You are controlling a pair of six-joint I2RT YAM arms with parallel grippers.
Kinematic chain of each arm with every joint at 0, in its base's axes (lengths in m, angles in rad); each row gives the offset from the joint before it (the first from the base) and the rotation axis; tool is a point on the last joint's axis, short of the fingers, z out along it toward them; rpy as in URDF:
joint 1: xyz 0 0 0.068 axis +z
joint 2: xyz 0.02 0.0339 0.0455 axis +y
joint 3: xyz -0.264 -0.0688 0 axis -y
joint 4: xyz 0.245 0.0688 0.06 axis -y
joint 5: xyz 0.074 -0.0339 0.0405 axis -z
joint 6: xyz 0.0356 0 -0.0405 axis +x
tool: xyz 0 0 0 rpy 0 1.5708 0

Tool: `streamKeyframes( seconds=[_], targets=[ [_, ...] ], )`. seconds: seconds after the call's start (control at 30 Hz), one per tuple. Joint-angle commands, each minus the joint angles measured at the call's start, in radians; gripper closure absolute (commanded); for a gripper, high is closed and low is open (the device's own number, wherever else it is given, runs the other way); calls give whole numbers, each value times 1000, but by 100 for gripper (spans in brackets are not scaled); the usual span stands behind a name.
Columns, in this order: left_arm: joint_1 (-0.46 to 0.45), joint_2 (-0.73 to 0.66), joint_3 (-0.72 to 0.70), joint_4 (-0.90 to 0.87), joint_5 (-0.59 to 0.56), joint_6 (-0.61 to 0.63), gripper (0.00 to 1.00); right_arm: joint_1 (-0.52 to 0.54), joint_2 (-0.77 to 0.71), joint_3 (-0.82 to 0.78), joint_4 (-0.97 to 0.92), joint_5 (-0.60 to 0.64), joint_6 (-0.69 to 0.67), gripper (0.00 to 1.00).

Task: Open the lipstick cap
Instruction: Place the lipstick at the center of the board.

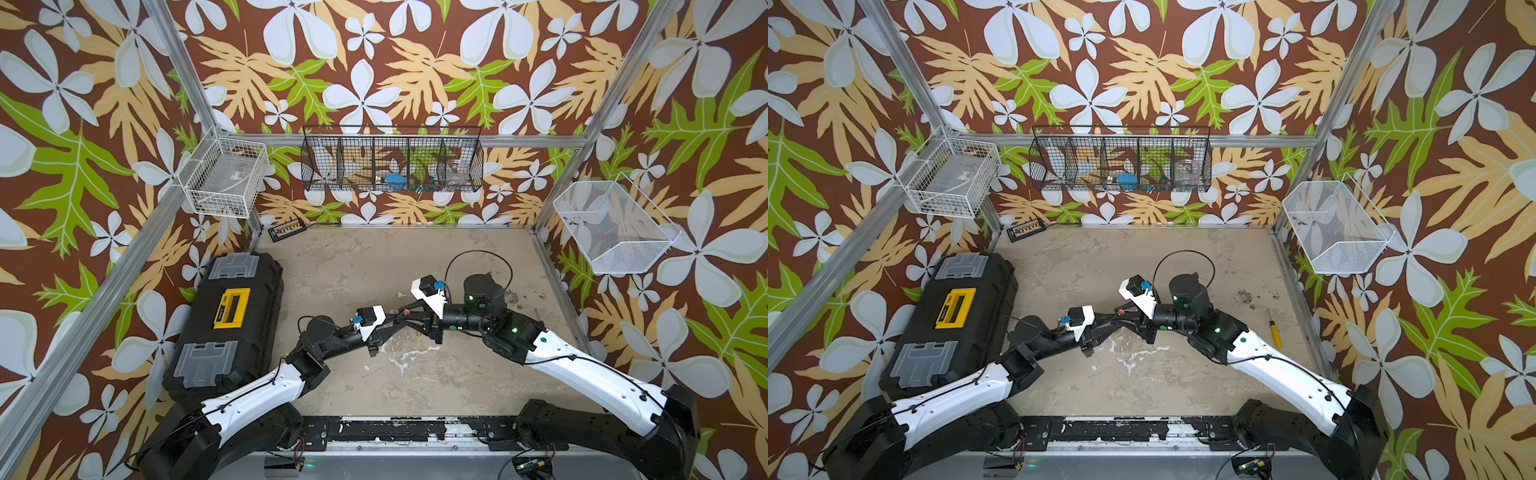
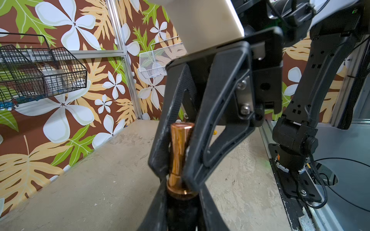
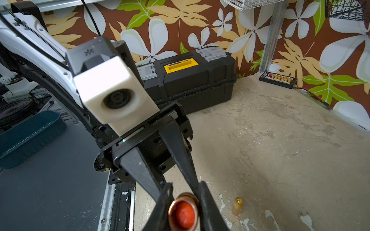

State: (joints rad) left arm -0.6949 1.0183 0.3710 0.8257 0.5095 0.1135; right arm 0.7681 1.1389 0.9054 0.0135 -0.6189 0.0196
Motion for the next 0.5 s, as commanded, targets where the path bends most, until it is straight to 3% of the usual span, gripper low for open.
streamKeyframes(
  seconds=[0.0, 0.4, 0.47],
  targets=[
    [0, -3, 5, 8, -4, 4, 88, 5, -7, 6, 3, 2, -5, 78],
    [0, 6, 11, 2, 3, -3, 83, 4, -18, 4, 2, 10, -14, 84],
    [1, 8, 12, 2, 6, -6, 76, 5, -20, 5, 2, 13, -12, 84]
  ],
)
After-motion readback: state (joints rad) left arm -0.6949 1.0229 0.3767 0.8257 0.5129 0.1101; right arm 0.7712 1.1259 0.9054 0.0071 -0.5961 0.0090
